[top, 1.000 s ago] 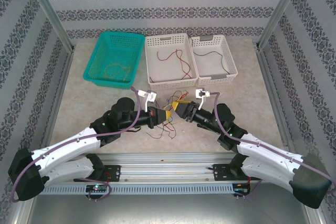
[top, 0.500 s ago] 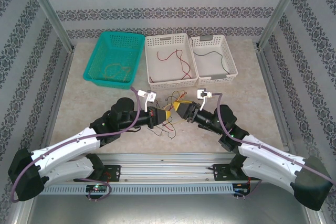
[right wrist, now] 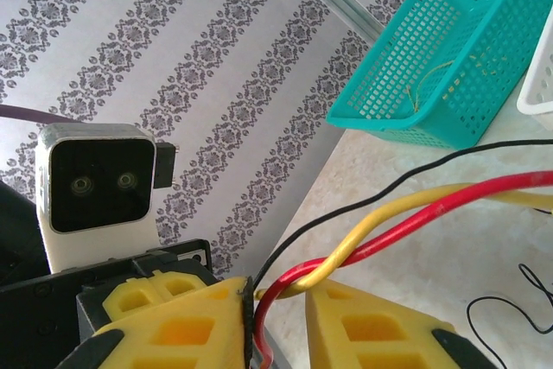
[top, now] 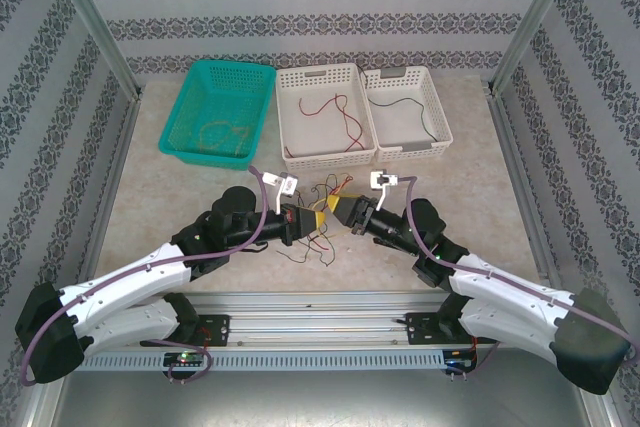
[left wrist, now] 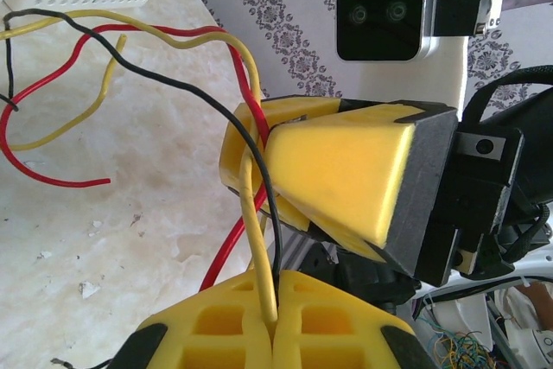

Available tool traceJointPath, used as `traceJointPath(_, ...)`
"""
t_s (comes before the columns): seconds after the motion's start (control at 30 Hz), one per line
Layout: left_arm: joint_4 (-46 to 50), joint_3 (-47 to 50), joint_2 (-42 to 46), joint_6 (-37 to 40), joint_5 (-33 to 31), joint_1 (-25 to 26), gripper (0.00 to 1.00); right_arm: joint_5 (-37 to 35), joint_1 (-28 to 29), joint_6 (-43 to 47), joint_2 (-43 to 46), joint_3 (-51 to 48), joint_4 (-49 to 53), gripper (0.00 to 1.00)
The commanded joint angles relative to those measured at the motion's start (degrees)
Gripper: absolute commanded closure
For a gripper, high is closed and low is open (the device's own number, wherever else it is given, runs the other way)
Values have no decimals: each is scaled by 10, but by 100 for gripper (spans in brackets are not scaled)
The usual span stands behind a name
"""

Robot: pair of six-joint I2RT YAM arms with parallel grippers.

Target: Untangle the cables

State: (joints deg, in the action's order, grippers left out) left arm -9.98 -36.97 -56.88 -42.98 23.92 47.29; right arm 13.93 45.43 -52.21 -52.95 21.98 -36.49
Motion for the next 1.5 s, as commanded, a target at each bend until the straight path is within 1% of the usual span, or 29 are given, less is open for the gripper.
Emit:
traceJointPath(0.0,-47,4,8,-2,1,9,100,10,9,3,-4,2,-30,79)
traceJointPath(0.13,-46,5,10,-3,0,9,100,11,11,6,-7,1,-33,87)
traceJointPath(0.23,-40,4,18,0,-5,9,100,7,11,17,2,0,-24,100)
traceJointPath(0.37,-8,-2,48,11,-20,8,100,-33,11,40,33,-4,41,100)
traceJointPath(0.47,37,-13,82,26,-37,7,100,-62,-7,49,58,-14,103,100)
traceJointPath(0.53,71,-21,106,37,-49,6,100,-60,-34,40,66,-19,129,100)
traceJointPath(0.57,85,-25,117,43,-53,5,100,-50,-51,31,66,-42,129,100)
traceJointPath(0.67,141,-41,141,59,-64,1,100,-23,-102,8,71,-64,137,100)
traceJointPath(0.9,340,-119,182,132,-129,-19,100,1,-208,-9,113,-83,227,100)
traceJointPath(0.97,397,-147,184,155,-150,-27,100,-1,-225,8,130,-75,262,100)
traceJointPath(1.1,490,-201,183,200,-204,-42,100,-40,-246,38,174,-49,361,100)
traceJointPath(1.2,538,-234,180,232,-242,-58,100,-77,-268,51,208,-32,437,100)
traceJointPath(1.3,562,-254,179,254,-269,-73,100,-93,-302,54,239,-26,496,100)
traceJointPath(1.37,565,-258,180,263,-278,-80,100,-82,-326,53,262,-26,511,100)
traceJointPath(1.43,563,-255,179,270,-285,-83,100,-73,-351,58,273,3,540,100)
traceJointPath(1.47,559,-251,178,274,-285,-85,100,-54,-360,63,276,8,539,100)
